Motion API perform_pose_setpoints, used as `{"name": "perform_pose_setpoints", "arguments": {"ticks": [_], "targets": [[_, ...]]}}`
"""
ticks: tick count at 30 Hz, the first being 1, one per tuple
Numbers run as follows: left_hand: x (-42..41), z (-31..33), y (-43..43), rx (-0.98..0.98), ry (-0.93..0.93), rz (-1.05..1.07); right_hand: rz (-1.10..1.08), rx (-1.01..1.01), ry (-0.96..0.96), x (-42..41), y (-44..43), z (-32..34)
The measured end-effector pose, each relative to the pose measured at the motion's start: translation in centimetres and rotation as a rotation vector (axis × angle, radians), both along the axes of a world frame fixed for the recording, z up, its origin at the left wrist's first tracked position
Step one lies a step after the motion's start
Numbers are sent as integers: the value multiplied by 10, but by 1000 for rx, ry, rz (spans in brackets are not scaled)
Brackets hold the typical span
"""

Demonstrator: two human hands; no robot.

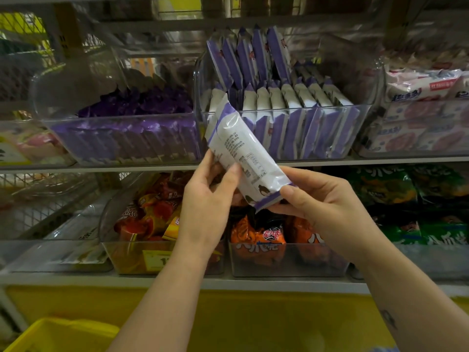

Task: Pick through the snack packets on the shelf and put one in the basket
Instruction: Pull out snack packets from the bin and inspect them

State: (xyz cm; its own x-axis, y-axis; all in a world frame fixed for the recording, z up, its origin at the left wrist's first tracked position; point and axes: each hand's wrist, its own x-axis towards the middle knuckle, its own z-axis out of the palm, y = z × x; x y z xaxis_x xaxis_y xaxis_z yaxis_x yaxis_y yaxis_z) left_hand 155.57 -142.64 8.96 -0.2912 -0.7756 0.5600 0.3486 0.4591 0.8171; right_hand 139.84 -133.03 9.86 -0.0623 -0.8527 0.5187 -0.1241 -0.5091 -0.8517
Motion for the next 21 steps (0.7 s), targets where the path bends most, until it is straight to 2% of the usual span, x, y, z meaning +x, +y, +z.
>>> {"name": "perform_pose_setpoints", "arguments": {"ticks": [5, 9, 21], "targets": [[-3, 2, 4, 38, -56, -120, -43, -26, 31, -1, 0, -1], [-6, 2, 3, 81, -133, -91, -68, -25, 118, -1, 0, -1], [3, 0, -4, 273, 82, -208, -2, 2, 94, -4, 0, -4]]}}
